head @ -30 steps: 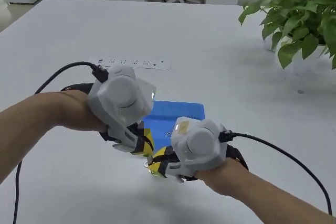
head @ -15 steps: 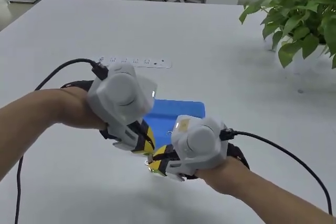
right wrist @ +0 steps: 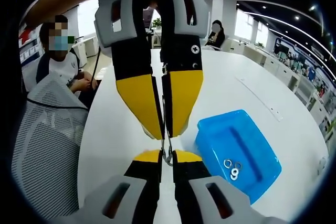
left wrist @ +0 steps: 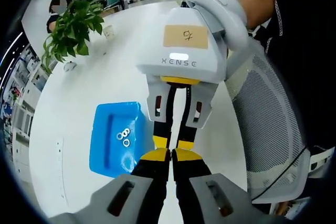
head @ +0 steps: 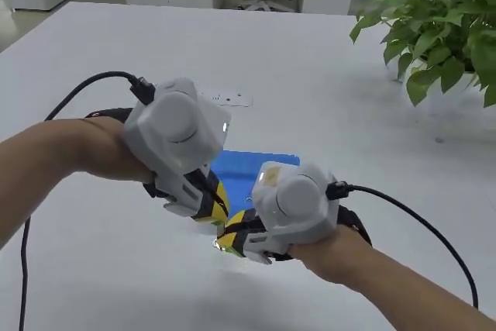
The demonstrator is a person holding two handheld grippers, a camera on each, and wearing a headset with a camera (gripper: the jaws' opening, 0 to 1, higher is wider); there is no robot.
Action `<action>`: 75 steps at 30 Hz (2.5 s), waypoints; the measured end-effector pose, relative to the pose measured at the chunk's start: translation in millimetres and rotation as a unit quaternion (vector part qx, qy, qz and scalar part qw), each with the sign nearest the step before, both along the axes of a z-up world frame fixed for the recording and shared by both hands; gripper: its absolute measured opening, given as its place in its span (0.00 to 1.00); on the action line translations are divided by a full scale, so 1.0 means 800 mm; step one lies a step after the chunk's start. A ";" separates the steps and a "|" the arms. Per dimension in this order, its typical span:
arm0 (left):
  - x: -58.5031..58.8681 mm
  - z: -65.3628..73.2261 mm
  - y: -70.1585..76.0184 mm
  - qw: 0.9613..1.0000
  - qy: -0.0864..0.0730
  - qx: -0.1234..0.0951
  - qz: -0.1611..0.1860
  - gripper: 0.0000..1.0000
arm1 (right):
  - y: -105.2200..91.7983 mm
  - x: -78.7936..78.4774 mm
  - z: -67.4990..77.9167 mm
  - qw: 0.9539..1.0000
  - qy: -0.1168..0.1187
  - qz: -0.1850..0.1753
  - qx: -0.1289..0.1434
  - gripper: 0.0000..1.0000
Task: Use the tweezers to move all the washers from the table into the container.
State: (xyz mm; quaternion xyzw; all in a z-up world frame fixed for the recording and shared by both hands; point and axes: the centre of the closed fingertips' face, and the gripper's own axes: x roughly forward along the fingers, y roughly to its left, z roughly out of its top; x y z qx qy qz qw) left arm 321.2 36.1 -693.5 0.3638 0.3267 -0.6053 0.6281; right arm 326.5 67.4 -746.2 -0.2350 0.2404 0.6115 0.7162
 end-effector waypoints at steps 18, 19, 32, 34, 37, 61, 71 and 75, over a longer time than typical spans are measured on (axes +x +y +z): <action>0.022 0.042 0.003 1.000 -0.017 -0.004 0.001 0.06 | 0.003 0.024 0.042 1.000 -0.013 -0.002 -0.002 0.09; 0.025 0.044 0.003 1.000 -0.018 -0.004 0.000 0.06 | 0.003 0.027 0.044 1.000 -0.013 -0.002 -0.002 0.09; 0.053 0.062 -0.004 0.999 -0.031 -0.007 -0.010 0.06 | 0.003 0.058 0.063 1.000 -0.022 -0.007 0.005 0.09; 0.059 0.063 -0.005 0.999 -0.034 -0.005 -0.011 0.06 | 0.003 0.065 0.065 1.000 -0.023 -0.008 0.006 0.09; 0.066 0.063 -0.005 0.999 -0.036 -0.004 -0.014 0.06 | 0.004 0.072 0.065 1.000 -0.026 -0.009 0.008 0.09; 0.116 0.019 -0.010 0.999 -0.034 -0.007 -0.013 0.06 | -0.004 0.123 0.021 1.000 -0.012 -0.011 0.003 0.09; 0.129 -0.009 -0.011 0.999 -0.030 -0.010 -0.005 0.06 | -0.011 0.134 -0.008 1.000 0.006 -0.012 -0.010 0.09; 0.132 -0.020 -0.010 0.999 -0.029 -0.013 0.004 0.06 | -0.013 0.136 -0.019 1.000 0.010 -0.011 -0.017 0.09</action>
